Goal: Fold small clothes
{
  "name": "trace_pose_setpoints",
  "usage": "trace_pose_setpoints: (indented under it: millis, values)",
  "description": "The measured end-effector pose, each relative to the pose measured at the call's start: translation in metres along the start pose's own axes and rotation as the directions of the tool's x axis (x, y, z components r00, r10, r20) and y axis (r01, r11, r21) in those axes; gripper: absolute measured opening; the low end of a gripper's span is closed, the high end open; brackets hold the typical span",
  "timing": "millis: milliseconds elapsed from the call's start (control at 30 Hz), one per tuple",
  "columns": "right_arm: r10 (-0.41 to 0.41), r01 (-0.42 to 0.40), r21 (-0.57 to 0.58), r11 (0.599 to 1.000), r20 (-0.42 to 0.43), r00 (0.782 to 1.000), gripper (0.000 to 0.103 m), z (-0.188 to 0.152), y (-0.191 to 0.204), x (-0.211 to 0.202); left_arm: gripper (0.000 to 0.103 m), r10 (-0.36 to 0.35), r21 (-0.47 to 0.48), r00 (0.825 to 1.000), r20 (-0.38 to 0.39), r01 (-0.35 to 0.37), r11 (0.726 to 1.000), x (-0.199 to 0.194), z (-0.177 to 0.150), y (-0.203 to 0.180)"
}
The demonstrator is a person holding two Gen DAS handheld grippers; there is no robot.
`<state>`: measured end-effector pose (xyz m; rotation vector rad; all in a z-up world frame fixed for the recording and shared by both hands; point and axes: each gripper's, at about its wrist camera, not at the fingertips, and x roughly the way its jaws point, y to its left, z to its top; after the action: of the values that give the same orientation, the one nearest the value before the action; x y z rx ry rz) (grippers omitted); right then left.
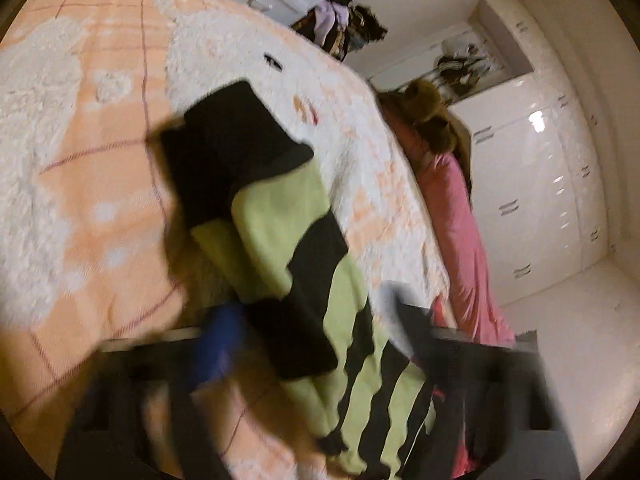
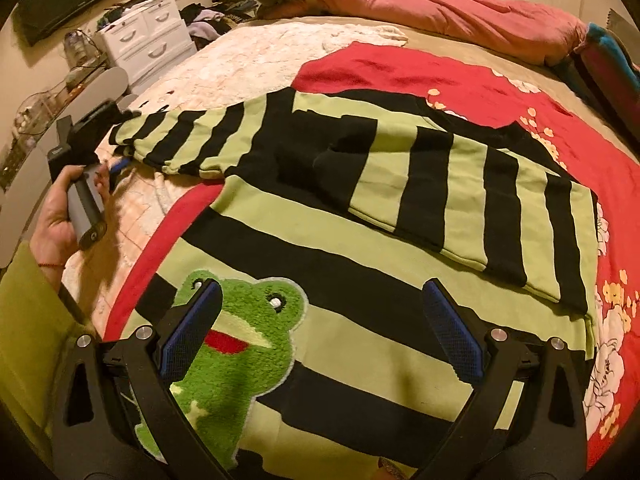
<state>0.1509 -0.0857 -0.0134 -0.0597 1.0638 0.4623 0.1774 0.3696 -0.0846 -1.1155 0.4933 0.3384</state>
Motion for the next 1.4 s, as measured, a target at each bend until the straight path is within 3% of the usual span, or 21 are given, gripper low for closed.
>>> trace_pose_setpoints:
  millis: [33, 100, 233, 367, 600, 800, 900, 933, 967, 1033, 1067, 1100, 1133, 1233, 1300, 1400]
  values:
    - [-0.004, 0.004, 0.006, 1.000, 0.000, 1.000, 0.094, 0.000, -0.002, 0.000, 0.014, -0.006, -0.006, 1.000, 0.012, 0.006, 1.000, -0.001, 0.001, 0.001]
    - [-0.010, 0.010, 0.021, 1.000, -0.004, 1.000, 0.094, 0.000, -0.007, 0.001, 0.005, -0.055, 0.000, 0.997, 0.051, 0.055, 0.998, -0.010, 0.001, -0.002]
    - [-0.014, 0.014, 0.066, 0.998, -0.004, 1.000, 0.094, 0.001, -0.019, 0.000, 0.005, -0.104, 0.141, 0.991, 0.088, 0.091, 0.986, -0.034, -0.007, -0.039]
    - [-0.014, 0.013, 0.110, 0.994, 0.010, 1.000, 0.094, -0.001, -0.034, -0.006, 0.005, -0.194, 0.340, 0.979, 0.066, 0.160, 0.927, -0.071, -0.038, -0.092]
    - [-0.072, 0.058, 0.223, 0.973, 0.057, 0.996, 0.094, -0.013, -0.084, -0.028, 0.005, -0.223, 0.507, 0.974, 0.028, 0.178, 0.843, -0.112, -0.087, -0.145]
    - [-0.139, 0.092, 0.350, 0.932, 0.111, 0.984, 0.094, -0.022, -0.138, -0.052, 0.005, -0.229, 0.661, 0.968, -0.103, 0.239, 0.711, -0.116, -0.166, -0.202]
    - [-0.182, 0.112, 0.419, 0.901, 0.131, 0.974, 0.094, -0.029, -0.169, -0.065, 0.006, -0.212, 0.744, 0.954, -0.212, 0.298, 0.598, -0.102, -0.222, -0.233]
    - [-0.199, 0.118, 0.450, 0.885, 0.139, 0.970, 0.094, -0.032, -0.180, -0.070, 0.006, -0.181, 0.774, 0.949, -0.259, 0.316, 0.548, -0.093, -0.246, -0.242]
    - [-0.210, 0.120, 0.470, 0.874, 0.142, 0.967, 0.094, -0.035, -0.187, -0.073, 0.007, -0.147, 0.788, 0.941, -0.306, 0.337, 0.515, -0.086, -0.265, -0.244]
    - [-0.235, 0.122, 0.537, 0.835, 0.147, 0.961, 0.094, -0.043, -0.212, -0.082, 0.015, -0.040, 0.794, 0.903, -0.428, 0.397, 0.461, -0.060, -0.307, -0.246]
    - [-0.241, 0.123, 0.554, 0.824, 0.146, 0.960, 0.094, -0.046, -0.218, -0.084, 0.022, 0.016, 0.787, 0.870, -0.492, 0.436, 0.437, -0.046, -0.332, -0.242]
    - [-0.248, 0.122, 0.582, 0.804, 0.141, 0.959, 0.094, -0.051, -0.228, -0.086, 0.043, 0.065, 0.777, 0.840, -0.538, 0.465, 0.425, -0.035, -0.349, -0.238]
    - [-0.250, 0.118, 0.609, 0.785, 0.136, 0.959, 0.094, -0.055, -0.236, -0.087, 0.064, 0.125, 0.777, 0.816, -0.565, 0.475, 0.413, -0.026, -0.368, -0.232]
    - [-0.233, 0.097, 0.645, 0.758, 0.129, 0.964, 0.094, -0.064, -0.247, -0.086, 0.068, 0.170, 0.763, 0.783, -0.598, 0.492, 0.420, -0.017, -0.383, -0.217]
    - [-0.228, 0.092, 0.644, 0.759, 0.130, 0.965, 0.094, -0.066, -0.248, -0.084, 0.071, 0.157, 0.728, 0.759, -0.632, 0.511, 0.458, -0.020, -0.374, -0.213]
    - [-0.203, 0.072, 0.624, 0.778, 0.141, 0.969, 0.094, -0.066, -0.245, -0.080, 0.074, 0.100, 0.698, 0.760, -0.642, 0.525, 0.487, -0.046, -0.355, -0.213]
